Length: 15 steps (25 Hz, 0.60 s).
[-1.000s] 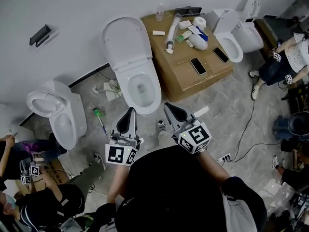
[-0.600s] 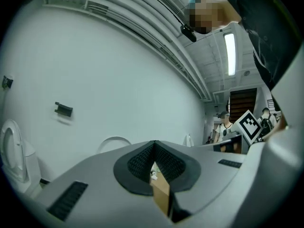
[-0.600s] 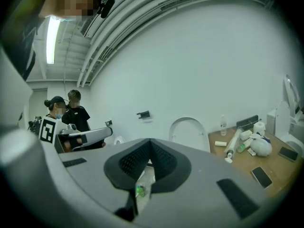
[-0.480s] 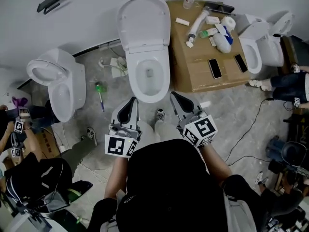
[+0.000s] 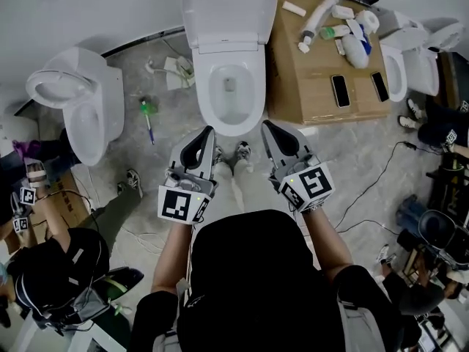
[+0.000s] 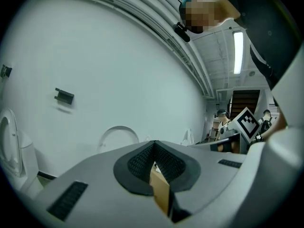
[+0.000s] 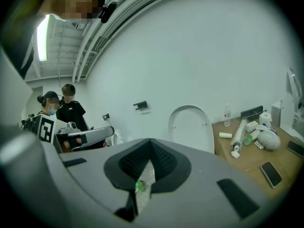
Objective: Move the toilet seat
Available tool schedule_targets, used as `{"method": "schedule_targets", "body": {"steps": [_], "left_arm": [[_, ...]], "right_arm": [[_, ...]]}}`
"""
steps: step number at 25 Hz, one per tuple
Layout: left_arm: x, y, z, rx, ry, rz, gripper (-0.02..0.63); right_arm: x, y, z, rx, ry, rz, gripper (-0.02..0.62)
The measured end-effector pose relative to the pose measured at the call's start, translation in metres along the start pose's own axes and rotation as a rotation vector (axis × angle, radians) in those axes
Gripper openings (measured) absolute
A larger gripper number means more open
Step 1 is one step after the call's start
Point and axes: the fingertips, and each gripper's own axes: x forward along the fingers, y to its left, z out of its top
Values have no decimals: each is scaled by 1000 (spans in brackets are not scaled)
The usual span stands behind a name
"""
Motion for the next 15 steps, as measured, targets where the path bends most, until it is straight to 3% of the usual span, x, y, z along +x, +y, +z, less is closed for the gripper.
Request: {"method": "schedule_targets", "body": {"steps": [4, 8, 15], "left_arm": [[8, 11, -18, -12, 29, -22, 8], [22, 21, -34, -15, 54, -38, 8], [41, 32, -74, -17, 99, -58, 8]], "right_arm": [[16, -2, -15, -12, 19, -3, 6], [29, -10, -39, -12, 104, -4, 6], [49, -32, -67, -26, 93, -11, 6]]}}
